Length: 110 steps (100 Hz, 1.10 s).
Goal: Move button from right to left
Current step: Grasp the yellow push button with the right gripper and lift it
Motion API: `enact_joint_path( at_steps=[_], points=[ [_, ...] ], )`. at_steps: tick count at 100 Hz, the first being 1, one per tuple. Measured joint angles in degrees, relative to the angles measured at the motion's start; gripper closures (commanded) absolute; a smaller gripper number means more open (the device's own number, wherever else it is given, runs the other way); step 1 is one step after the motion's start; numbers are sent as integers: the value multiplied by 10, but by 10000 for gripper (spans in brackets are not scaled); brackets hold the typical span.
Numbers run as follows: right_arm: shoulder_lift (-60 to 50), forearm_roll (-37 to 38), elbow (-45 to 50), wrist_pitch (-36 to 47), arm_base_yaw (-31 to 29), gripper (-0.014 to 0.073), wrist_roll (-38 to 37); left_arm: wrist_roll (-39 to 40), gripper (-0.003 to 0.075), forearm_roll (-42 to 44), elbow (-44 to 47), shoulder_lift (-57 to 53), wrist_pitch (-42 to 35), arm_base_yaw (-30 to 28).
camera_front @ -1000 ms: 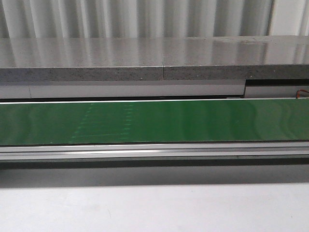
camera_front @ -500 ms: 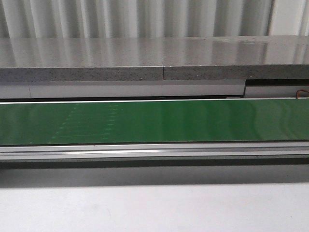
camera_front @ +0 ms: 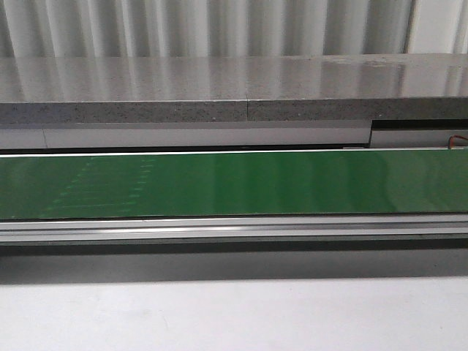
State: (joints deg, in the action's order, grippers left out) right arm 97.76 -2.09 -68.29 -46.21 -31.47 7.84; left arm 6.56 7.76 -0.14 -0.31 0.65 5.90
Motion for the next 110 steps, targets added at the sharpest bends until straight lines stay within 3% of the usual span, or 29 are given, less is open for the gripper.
enact_joint_path(
  at_steps=[40,47,59,69,110],
  points=[
    [110,-4,-13,49,0,-36,45,0,740,0,0,0,0,0],
    [124,-7,-13,54,0,30,48,0,740,0,0,0,0,0],
    [132,-16,-17,64,0,319,50,0,740,0,0,0,0,0],
    [133,-23,-18,67,0,471,50,0,740,0,0,0,0,0],
    [54,-103,-85,-74,21,489,58,0,740,0,0,0,0,0]
  ],
)
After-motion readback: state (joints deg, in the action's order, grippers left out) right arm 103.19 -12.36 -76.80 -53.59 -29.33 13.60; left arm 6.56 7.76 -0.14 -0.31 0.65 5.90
